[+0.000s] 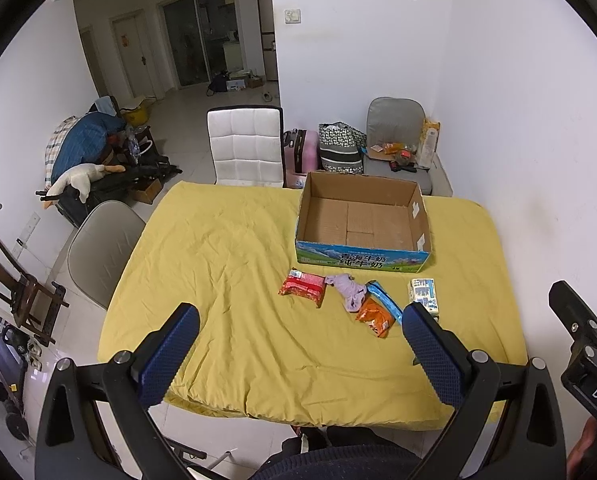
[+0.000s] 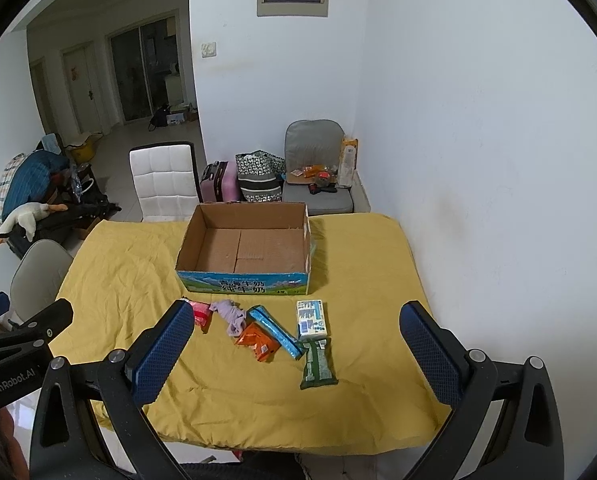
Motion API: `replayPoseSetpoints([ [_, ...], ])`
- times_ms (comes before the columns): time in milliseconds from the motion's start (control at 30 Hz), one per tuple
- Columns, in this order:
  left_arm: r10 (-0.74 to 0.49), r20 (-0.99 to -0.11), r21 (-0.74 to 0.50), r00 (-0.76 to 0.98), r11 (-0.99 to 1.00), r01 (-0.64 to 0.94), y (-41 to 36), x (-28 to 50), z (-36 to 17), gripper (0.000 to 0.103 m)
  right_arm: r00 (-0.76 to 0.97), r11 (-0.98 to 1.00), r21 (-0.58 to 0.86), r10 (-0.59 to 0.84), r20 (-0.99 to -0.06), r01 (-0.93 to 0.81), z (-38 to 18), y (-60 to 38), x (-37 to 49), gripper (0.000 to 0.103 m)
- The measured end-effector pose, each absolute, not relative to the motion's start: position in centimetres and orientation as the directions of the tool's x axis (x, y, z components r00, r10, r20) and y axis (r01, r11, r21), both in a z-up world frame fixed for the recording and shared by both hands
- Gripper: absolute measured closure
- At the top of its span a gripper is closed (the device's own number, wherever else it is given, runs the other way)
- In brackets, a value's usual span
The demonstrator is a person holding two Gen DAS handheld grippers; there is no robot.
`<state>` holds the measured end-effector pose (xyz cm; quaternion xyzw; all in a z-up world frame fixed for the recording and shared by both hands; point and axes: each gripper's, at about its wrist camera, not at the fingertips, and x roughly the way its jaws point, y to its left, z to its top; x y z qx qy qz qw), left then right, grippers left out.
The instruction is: Organize soft objects
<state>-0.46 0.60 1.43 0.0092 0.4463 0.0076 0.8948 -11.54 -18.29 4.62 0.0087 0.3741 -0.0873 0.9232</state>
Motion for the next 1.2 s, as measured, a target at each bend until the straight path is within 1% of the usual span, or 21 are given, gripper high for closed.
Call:
replayPoseSetpoints([
  [1200, 0.037, -0.772, 0.028, 0.635, 0.999, -0.024, 1.5, -0.9, 1.7, 0.000, 0.728, 0.985, -0.051, -0.155, -0.668, 0.163, 5.0, -18.2, -11.8, 0.000],
])
